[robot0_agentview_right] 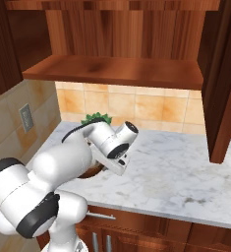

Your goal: Pick up the bowls on the counter and stack them on top of one another in the open cabinet. Place the smaller bowl on top of the larger bowl.

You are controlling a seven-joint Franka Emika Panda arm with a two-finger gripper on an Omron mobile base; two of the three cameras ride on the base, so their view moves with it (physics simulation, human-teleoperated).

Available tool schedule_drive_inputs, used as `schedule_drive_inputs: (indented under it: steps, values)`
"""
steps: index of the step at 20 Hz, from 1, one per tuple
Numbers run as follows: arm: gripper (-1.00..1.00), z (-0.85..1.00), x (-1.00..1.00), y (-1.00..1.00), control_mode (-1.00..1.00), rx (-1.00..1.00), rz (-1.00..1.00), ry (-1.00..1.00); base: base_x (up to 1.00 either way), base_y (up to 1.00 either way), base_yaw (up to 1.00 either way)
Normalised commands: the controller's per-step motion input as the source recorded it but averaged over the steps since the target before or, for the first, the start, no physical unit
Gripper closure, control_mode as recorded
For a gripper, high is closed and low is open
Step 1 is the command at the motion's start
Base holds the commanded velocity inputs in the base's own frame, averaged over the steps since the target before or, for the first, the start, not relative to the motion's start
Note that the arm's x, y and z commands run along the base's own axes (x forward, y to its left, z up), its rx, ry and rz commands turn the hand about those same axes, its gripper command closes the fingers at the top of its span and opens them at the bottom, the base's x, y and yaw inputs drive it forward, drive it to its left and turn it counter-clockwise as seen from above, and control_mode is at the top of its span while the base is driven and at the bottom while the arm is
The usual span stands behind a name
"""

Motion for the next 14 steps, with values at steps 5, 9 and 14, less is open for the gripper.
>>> schedule_drive_inputs:
  steps: [5, 9, 14]
  values:
    - [1.00, 0.26, -0.15, 0.00, -1.00, 0.00, 0.00, 0.00, 0.00, 0.00, 0.00]
    - [1.00, 0.33, -0.15, 0.00, -1.00, 0.00, -0.01, 0.02, 0.00, 0.00, 0.00]
    - [1.00, 0.37, -0.16, 0.00, -1.00, 0.00, -0.03, 0.02, 0.00, 0.00, 0.00]
